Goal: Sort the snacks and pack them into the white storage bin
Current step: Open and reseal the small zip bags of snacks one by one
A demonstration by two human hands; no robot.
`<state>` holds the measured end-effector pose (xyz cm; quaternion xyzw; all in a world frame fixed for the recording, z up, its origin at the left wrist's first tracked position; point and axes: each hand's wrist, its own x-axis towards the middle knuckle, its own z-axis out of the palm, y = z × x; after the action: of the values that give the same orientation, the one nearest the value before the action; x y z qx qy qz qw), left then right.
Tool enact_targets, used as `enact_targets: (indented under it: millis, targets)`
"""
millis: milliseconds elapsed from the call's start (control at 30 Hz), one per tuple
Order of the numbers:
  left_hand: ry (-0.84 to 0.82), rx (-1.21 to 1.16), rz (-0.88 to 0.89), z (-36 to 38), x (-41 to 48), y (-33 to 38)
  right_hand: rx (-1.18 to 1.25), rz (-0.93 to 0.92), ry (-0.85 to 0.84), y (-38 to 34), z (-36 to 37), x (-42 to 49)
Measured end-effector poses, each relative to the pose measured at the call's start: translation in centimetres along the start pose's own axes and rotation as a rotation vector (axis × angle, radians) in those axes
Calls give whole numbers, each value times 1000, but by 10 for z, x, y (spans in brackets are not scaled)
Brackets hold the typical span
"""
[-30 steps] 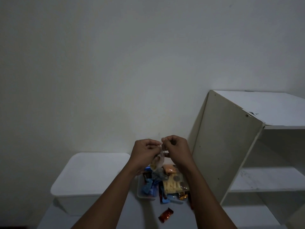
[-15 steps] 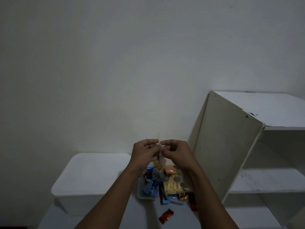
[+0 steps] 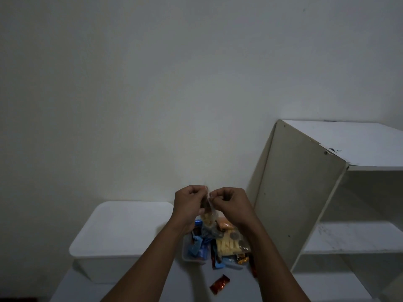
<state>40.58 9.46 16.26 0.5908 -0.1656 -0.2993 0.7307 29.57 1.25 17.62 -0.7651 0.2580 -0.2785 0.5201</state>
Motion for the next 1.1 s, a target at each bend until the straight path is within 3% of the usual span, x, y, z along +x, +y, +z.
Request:
enact_targets:
  millis: [200,433,633,733,833,933,1000,1100]
  targets:
    - [35,-16,18,0,-2,3,-77,-36,5,2,4,2]
    - [11,-35,14,-1,-5,1,-51,-34,138,6,13,5]
    - [37,-169,-10,-6,-1,7,110,-101,-66,6,7,-7]
    - [45,-249,-27,-5,0,10,103,-139,32,19,10,-7]
    - [68,-141,28,-6,-1,5,146,-112,193,24,14,-6]
    - [140,183,208,-16,0,-12,257,-6,203,23,8,-9]
    - [61,315,229,-26,-2,-25,343,84,200,26,1,-12]
    - [-161,253,92,-33,-13,-48,456,229,216,44,-8,-16]
